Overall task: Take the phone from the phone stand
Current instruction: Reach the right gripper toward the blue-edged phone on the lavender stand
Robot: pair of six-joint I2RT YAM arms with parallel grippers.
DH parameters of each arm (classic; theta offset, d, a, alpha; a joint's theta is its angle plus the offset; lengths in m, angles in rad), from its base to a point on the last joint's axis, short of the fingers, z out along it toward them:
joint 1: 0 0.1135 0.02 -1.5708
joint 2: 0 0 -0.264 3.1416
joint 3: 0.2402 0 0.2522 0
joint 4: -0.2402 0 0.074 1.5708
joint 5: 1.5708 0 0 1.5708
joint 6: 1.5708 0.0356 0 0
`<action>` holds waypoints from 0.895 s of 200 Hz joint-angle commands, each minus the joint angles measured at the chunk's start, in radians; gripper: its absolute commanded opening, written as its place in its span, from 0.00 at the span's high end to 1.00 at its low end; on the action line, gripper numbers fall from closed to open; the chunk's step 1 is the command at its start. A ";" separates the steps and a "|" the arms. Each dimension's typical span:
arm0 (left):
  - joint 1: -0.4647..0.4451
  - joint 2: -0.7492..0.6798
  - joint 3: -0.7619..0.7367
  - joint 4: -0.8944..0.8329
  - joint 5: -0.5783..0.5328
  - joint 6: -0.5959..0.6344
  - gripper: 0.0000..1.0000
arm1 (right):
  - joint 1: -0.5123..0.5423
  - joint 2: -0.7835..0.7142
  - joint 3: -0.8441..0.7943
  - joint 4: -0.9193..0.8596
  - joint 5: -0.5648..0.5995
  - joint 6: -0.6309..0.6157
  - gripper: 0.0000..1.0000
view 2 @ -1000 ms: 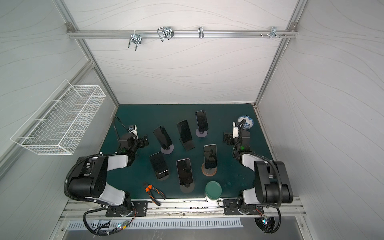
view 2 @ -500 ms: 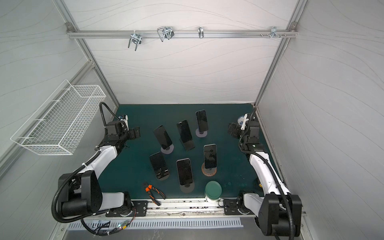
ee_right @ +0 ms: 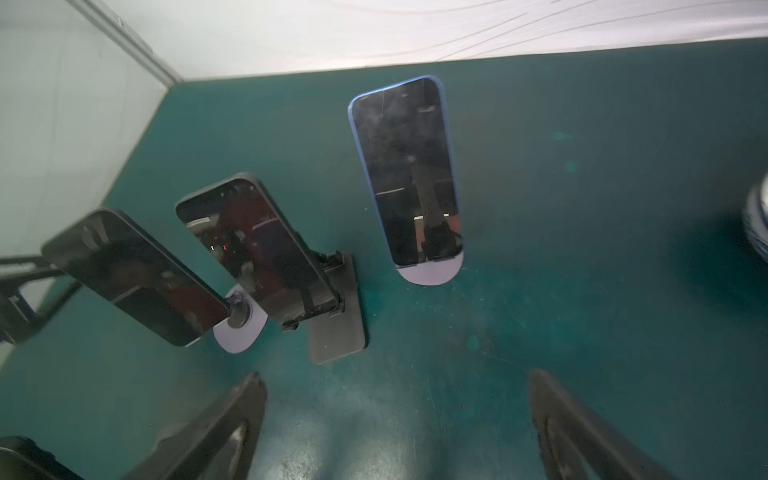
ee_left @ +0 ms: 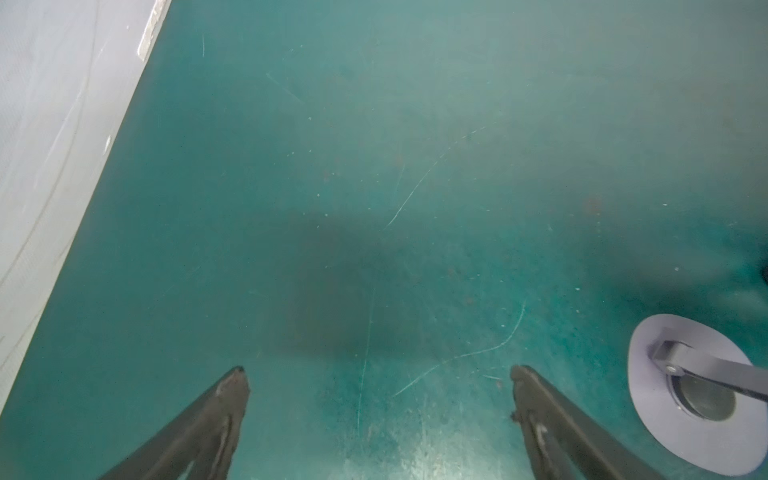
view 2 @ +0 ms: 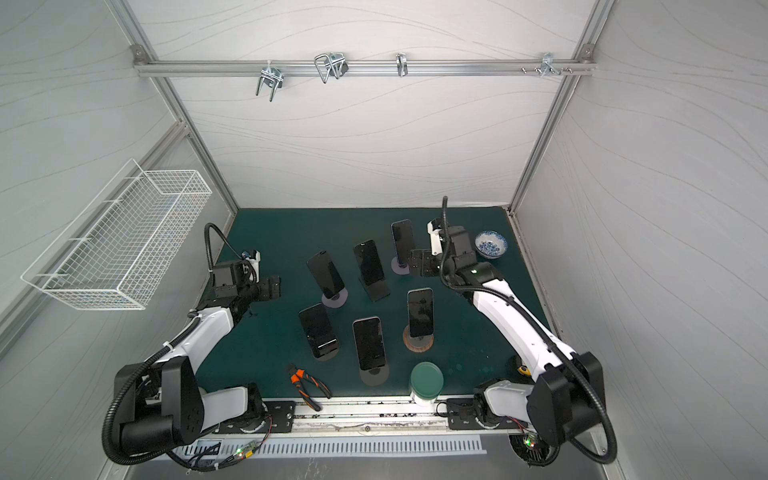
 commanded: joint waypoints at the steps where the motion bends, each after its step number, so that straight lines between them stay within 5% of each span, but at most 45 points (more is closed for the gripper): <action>1: 0.005 -0.035 -0.004 0.040 0.045 0.034 0.00 | 0.040 0.073 0.085 -0.039 0.058 -0.071 0.01; 179: 0.005 -0.039 -0.006 0.037 0.074 0.049 0.00 | 0.058 0.554 0.506 -0.079 0.155 -0.173 0.01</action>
